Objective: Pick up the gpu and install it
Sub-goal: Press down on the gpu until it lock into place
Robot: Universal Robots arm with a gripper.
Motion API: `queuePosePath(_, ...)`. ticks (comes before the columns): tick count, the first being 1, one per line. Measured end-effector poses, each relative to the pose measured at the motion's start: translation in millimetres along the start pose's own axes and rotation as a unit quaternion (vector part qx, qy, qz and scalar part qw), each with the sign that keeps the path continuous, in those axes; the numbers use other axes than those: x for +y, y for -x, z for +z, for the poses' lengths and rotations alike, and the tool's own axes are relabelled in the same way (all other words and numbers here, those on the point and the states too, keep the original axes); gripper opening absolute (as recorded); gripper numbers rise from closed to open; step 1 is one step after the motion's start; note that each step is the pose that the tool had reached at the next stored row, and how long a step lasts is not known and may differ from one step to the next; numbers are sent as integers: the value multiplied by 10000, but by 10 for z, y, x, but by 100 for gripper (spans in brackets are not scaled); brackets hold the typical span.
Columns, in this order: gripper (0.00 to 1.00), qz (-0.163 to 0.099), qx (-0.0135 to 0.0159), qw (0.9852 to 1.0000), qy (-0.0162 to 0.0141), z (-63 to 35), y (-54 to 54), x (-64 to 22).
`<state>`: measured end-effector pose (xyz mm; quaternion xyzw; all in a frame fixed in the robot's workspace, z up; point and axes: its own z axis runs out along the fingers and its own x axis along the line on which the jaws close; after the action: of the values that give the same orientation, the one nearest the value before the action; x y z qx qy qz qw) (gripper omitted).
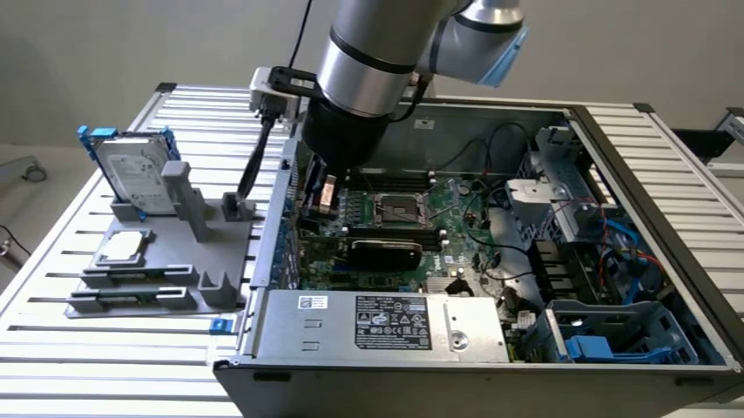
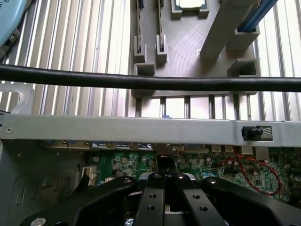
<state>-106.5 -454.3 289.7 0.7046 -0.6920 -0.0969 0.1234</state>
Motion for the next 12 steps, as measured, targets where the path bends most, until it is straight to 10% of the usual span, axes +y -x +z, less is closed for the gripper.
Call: queuePosePath(12, 11, 20, 21, 10000, 3, 13, 2, 39)
